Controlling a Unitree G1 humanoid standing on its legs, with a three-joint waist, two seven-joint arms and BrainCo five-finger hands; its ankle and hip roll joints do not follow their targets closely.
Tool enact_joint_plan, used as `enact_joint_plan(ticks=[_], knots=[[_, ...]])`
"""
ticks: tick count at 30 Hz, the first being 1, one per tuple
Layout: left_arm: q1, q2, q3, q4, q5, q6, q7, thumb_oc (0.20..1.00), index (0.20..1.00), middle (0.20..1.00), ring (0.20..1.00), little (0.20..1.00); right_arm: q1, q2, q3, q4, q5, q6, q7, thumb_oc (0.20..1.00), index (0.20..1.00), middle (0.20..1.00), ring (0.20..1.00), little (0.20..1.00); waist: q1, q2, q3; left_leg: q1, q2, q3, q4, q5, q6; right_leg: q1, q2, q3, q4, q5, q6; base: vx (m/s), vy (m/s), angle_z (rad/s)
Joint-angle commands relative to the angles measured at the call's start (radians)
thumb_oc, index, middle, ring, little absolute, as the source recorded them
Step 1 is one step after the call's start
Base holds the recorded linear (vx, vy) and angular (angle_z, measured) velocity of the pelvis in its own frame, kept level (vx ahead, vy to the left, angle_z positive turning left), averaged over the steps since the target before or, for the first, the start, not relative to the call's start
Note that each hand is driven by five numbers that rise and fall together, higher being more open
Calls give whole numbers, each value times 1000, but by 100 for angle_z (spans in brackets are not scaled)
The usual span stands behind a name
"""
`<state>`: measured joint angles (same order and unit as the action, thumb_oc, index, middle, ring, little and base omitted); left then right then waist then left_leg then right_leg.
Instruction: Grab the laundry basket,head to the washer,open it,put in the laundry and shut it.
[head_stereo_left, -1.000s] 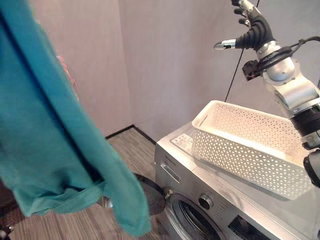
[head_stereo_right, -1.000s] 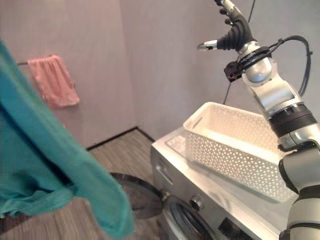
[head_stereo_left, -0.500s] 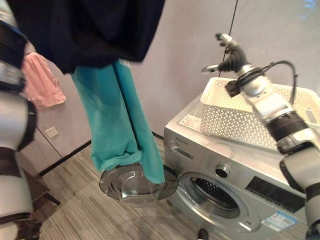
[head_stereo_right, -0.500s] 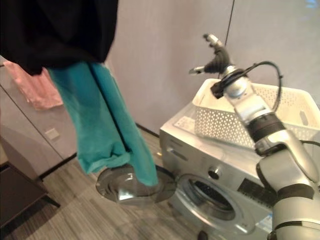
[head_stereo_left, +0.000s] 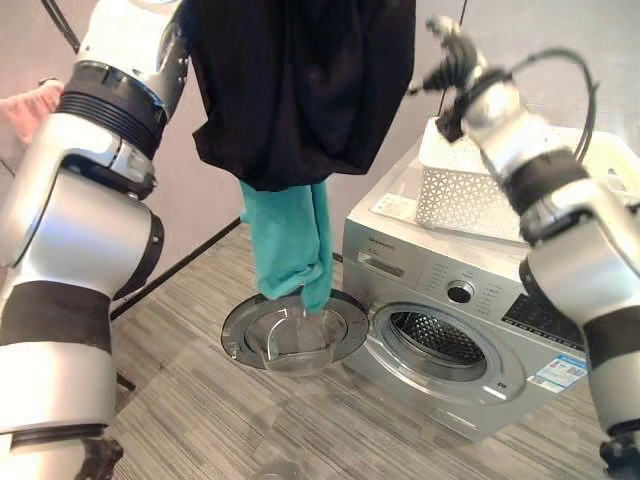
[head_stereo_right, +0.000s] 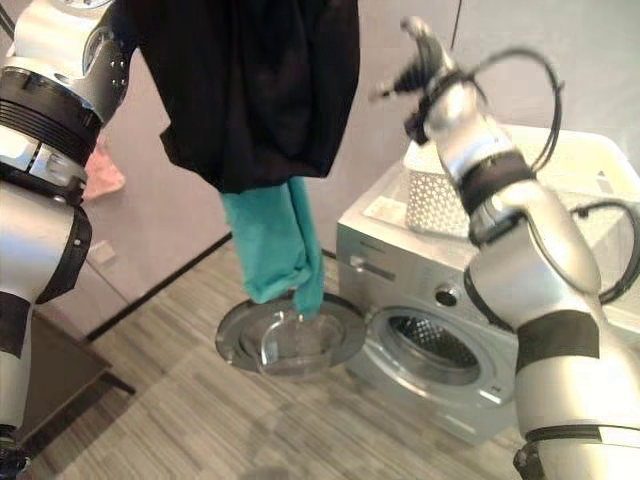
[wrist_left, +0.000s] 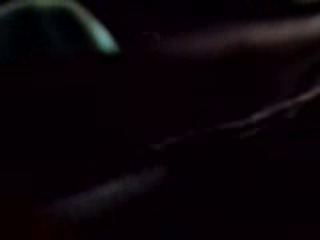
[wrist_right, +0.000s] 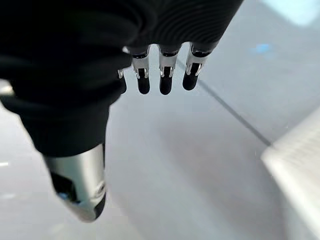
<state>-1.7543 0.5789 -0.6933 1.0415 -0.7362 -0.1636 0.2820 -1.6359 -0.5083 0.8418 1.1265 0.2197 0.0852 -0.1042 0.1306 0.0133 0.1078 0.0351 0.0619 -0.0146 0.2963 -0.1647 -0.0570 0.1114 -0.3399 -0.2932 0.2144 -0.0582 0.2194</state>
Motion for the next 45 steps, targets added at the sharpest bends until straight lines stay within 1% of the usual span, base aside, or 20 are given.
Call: enact_joint_plan(ticks=[1, 2, 4, 8, 9, 13, 14, 17, 18, 23, 25, 27, 29, 33, 36, 37, 38, 39, 41, 45], knots=[[-94, 30, 17, -21, 7, -51, 25, 200, 200, 200, 200, 200, -31, -9, 42, 14, -18, -18, -4, 1000, 1000, 1000, 1000, 1000, 43, -13, -125, 51, -27, -10, -243, 37, 51, -9, -13, 6, -35, 78, -26, 40, -231, -11], [-100, 44, 10, -23, 26, -46, 29, 200, 200, 200, 200, 200, -23, -8, 46, -1, -10, -20, -1, 1000, 1000, 1000, 1000, 1000, 47, -27, -146, 53, -5, 0, -247, 41, 29, 35, 7, -17, -89, 43, -23, 28, -261, -21], [-100, 49, 9, -24, 34, -45, 39, 200, 200, 200, 200, 200, -23, 3, 37, -22, 12, -25, -5, 1000, 1000, 1000, 1000, 1000, 43, -36, -153, 52, 23, -11, -252, 58, 5, 72, 42, -31, -151, 13, -28, -17, -269, -15], [-102, 70, 20, -47, 37, -45, 52, 200, 200, 200, 200, 200, -3, -7, 32, -99, 35, -38, -12, 1000, 1000, 1000, 1000, 1000, 27, -41, -158, 42, 55, -19, -272, 86, -18, 78, 79, -37, -179, -8, -46, -76, -189, -1], [-93, 89, 32, -73, 34, -51, 62, 200, 200, 200, 200, 200, 32, -23, 18, -194, 49, -50, -11, 1000, 1000, 1000, 1000, 1000, 12, -39, -156, 39, 71, -26, -290, 108, -28, 75, 99, -35, -182, -19, -59, -83, -138, 14], [-81, 104, 46, -99, 23, -49, 63, 200, 200, 200, 200, 200, 117, -71, 10, -373, 22, -45, 7, 1000, 1000, 1000, 1000, 1000, -19, -30, -151, 30, 91, -33, -319, 140, -36, 65, 123, -35, -174, -35, -78, -76, -96, 12], [-80, 126, 49, -118, 21, -49, 58, 200, 200, 200, 200, 200, 188, -123, 3, -507, -2, -44, 33, 1000, 1000, 1000, 1000, 1000, -38, -21, -146, 29, 97, -36, -332, 150, -40, 61, 132, -33, -173, -41, -85, -53, -66, 2], [-66, 137, 52, -133, 30, -42, 50, 200, 200, 200, 200, 200, 324, -184, -44, -650, -16, -37, 62, 1000, 1000, 1000, 1000, 1000, -52, -11, -147, 29, 103, -41, -350, 163, -44, 64, 142, -45, -179, -44, -91, -36, -51, 15], [-51, 139, 56, -150, 34, -38, 39, 200, 200, 200, 200, 200, 462, -211, -91, -742, -24, -37, 89, 1000, 1000, 1000, 1000, 1000, -55, -3, -146, 26, 104, -52, -362, 174, -47, 67, 149, -58, -185, -46, -94, -41, -49, 22], [-11, 132, 70, -203, 41, -36, 30, 200, 200, 200, 200, 200, 724, -233, -205, -907, -39, -43, 135, 1000, 1000, 1000, 1000, 1000, -50, 6, -138, 18, 101, -81, -370, 182, -47, 76, 150, -85, -186, -47, -97, -22, -19, 20], [10, 119, 75, -250, 50, -34, 21, 200, 200, 200, 200, 200, 882, -243, -257, -1005, -42, -51, 178, 1000, 1000, 1000, 1000, 1000, -41, 12, -124, 5, 94, -108, -362, 182, -46, 84, 150, -104, -185, -51, -103, -9, -7, 33], [21, 107, 78, -264, 52, -34, 20, 200, 200, 200, 200, 200, 933, -242, -280, -1029, -47, -48, 186, 1000, 1000, 1000, 1000, 1000, -38, 10, -127, -2, 89, -123, -356, 180, -46, 90, 150, -116, -187, -53, -105, 9, -1, 47], [27, 82, 76, -285, 61, -35, 23, 200, 200, 200, 200, 200, 1018, -205, -301, -1023, -54, -59, 186, 1000, 1000, 1000, 1000, 1000, -21, 13, -117, -18, 76, -153, -342, 178, -45, 101, 148, -136, -193, -53, -107, 3, 0, 44], [21, 46, 70, -275, 70, -33, 29, 200, 200, 200, 200, 200, 1074, -115, -307, -984, -60, -70, 170, 1000, 1000, 1000, 1000, 1000, -7, 16, -110, -46, 56, -192, -322, 174, -42, 114, 147, -165, -218, -44, -108, 3, 4, 41], [19, 31, 70, -257, 71, -35, 35, 200, 200, 200, 200, 200, 1065, -18, -289, -908, -47, -81, 139, 1000, 1000, 1000, 1000, 1000, 4, 22, -106, -59, 43, -202, -313, 171, -40, 122, 143, -180, -241, -32, -104, 21, 26, 26], [16, 24, 72, -251, 69, -37, 39, 200, 200, 200, 200, 200, 1059, 41, -278, -855, -38, -85, 116, 1000, 1000, 1000, 1000, 1000, 11, 29, -105, -66, 35, -204, -313, 172, -38, 124, 138, -188, -250, -25, -101, 23, 40, 30], [15, 24, 70, -251, 69, -38, 39, 200, 200, 200, 200, 200, 1057, 44, -276, -851, -38, -87, 114, 1000, 1000, 1000, 1000, 1000, 9, 27, -105, -67, 35, -205, -313, 172, -37, 124, 138, -189, -251, -25, -101, 28, 58, 24], [10, 24, 69, -235, 63, -39, 45, 200, 200, 200, 200, 200, 1045, 95, -266, -796, -31, -88, 92, 1000, 1000, 1000, 1000, 1000, 17, 34, -106, -69, 26, -207, -316, 172, -34, 126, 131, -196, -256, -18, -97, 21, 48, 12], [0, 32, 62, -219, 57, -39, 46, 200, 200, 200, 200, 200, 1046, 132, -257, -750, -20, -91, 82, 1000, 1000, 1000, 1000, 1000, 19, 38, -107, -69, 18, -206, -319, 172, -31, 128, 126, -201, -260, -12, -93, 33, 56, 7], [-15, 58, 46, -205, 56, -41, 50, 200, 200, 200, 200, 200, 1042, 175, -234, -685, 5, -92, 74, 1000, 1000, 1000, 1000, 1000, 18, 47, -112, -63, 4, -199, -329, 170, -25, 128, 114, -204, -272, 1, -83, 28, 49, 11]])
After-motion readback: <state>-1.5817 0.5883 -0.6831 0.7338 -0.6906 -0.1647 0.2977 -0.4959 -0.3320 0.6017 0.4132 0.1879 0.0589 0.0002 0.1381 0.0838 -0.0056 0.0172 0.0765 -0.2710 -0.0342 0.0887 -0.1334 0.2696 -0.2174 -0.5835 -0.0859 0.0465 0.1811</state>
